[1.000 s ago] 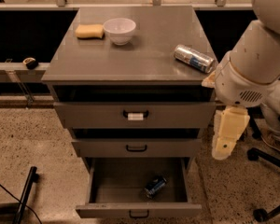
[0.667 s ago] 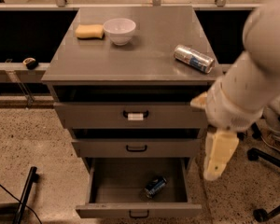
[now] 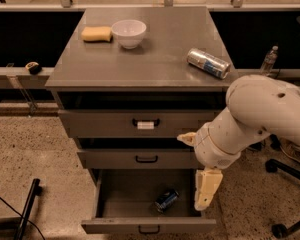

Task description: Pick pepsi can from bottom drawer and place on counter

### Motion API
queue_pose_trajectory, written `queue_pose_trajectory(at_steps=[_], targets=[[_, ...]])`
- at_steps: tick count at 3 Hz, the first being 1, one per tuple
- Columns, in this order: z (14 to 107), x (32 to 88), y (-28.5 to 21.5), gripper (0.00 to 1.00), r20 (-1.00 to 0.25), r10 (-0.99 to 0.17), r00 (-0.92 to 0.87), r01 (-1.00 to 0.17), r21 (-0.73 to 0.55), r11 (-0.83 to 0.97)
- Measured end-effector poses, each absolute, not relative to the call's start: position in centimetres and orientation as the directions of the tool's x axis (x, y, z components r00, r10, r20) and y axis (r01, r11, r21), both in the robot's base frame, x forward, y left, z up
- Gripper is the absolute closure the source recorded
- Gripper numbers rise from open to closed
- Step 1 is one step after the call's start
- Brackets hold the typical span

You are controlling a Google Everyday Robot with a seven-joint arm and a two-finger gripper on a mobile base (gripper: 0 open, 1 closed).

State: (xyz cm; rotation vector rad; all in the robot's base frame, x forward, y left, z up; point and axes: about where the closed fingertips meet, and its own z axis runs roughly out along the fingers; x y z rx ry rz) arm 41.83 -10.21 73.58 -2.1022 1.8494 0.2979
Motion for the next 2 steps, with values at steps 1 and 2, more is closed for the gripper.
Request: queue_pose_trajectory(at_steps=[1, 2], targets=[[73.0, 41.6, -10.0, 0.0, -0.356, -0.905, 0.231, -0.972, -0.13, -0.197], [70.4, 43.9, -7.7, 0.0, -0.359, -0.9, 0.246, -0.964, -0.187, -0.189]])
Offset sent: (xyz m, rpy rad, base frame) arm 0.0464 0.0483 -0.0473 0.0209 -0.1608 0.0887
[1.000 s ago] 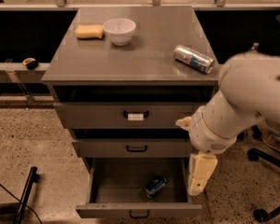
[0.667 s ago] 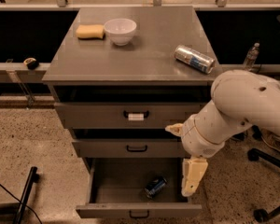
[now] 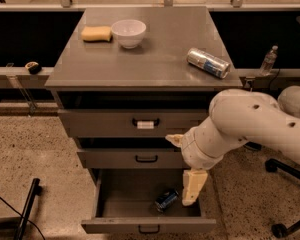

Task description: Pick pepsi can from bottom drawer and place on counter

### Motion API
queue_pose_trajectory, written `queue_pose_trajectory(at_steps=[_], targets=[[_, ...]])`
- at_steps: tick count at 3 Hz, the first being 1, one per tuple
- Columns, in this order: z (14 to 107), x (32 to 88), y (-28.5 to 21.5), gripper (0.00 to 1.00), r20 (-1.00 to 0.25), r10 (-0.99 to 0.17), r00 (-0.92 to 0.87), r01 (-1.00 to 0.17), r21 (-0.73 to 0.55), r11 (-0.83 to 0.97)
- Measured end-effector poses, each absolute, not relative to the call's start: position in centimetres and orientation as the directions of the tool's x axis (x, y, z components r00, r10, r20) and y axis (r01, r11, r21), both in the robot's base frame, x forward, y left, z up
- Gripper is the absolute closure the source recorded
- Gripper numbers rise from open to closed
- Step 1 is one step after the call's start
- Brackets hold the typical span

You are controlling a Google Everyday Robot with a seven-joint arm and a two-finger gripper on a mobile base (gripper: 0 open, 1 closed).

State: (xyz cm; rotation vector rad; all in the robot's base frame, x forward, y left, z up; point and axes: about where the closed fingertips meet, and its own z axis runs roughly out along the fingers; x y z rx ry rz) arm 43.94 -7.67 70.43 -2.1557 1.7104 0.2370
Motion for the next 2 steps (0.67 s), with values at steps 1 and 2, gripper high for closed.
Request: queue_pose_trajectory(at_steps=[1, 2], targets=[[66.0, 47.1, -6.5, 0.0, -0.423, -0.882, 0.205, -0.97, -0.21, -0.125], [61.3, 48.5, -6.2, 0.0, -0.442, -0.88, 0.175, -0.971, -0.227, -0.079]])
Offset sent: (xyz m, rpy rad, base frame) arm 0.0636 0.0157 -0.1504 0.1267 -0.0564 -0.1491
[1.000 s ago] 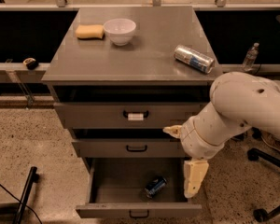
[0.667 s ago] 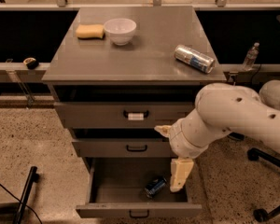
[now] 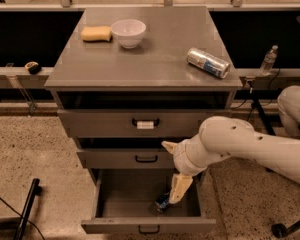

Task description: Pick pepsi can from bottom drawer and place on counter

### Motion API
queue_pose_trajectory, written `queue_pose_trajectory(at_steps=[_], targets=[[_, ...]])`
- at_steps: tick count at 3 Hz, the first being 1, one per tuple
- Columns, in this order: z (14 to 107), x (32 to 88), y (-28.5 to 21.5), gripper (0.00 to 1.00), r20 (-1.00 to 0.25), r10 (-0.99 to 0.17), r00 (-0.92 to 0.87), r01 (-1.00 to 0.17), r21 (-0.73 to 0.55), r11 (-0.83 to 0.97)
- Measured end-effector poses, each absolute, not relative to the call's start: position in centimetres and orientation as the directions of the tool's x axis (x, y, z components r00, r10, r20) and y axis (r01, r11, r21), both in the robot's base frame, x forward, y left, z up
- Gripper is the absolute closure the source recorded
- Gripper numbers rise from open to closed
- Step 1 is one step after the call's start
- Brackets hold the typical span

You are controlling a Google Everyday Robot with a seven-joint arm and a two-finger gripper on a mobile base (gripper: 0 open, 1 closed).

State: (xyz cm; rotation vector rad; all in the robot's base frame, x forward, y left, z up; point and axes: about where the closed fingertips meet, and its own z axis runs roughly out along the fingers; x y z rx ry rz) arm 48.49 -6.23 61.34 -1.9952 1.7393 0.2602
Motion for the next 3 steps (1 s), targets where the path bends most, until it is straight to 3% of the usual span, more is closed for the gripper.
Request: queue_pose_trajectory(at_steps=[1, 3], targets=[[61.1, 49.1, -6.0, 0.0, -0.44, -0.88, 0.181, -0.965, -0.25, -0.074], [56.6, 48.6, -6.0, 0.0, -0.209, -0.882, 0.423, -0.88, -0.326, -0.345]])
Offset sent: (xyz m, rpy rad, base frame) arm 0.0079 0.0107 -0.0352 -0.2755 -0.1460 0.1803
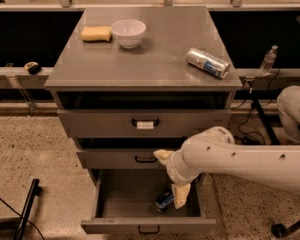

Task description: Pick pepsi can from bottom drawer and place on counter

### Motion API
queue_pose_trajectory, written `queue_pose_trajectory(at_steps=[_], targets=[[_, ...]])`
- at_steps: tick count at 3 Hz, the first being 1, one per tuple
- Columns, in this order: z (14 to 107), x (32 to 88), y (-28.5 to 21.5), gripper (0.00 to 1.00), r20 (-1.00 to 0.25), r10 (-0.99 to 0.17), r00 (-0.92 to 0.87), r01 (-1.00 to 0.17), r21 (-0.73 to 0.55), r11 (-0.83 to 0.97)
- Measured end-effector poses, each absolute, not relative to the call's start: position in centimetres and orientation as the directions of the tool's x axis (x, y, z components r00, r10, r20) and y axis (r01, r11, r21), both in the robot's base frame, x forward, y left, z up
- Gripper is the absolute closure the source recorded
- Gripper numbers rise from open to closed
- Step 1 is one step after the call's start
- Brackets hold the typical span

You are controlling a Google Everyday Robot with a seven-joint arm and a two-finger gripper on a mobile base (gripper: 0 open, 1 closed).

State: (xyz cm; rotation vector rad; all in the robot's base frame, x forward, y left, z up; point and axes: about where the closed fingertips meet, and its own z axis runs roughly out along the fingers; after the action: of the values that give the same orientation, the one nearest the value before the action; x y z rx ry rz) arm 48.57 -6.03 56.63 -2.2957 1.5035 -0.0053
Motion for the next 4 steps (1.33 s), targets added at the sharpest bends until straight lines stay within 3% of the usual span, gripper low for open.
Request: queue_pose_trajectory(at_steps=[2, 4], targets=[[56.0, 49.5, -7.0, 0.0, -0.177, -0.877, 0.447, -0.871, -0.311, -0.381], [47.2, 51.3, -10.9, 0.0, -0.281, -0.863, 0.42, -0.901, -0.245, -0.359]])
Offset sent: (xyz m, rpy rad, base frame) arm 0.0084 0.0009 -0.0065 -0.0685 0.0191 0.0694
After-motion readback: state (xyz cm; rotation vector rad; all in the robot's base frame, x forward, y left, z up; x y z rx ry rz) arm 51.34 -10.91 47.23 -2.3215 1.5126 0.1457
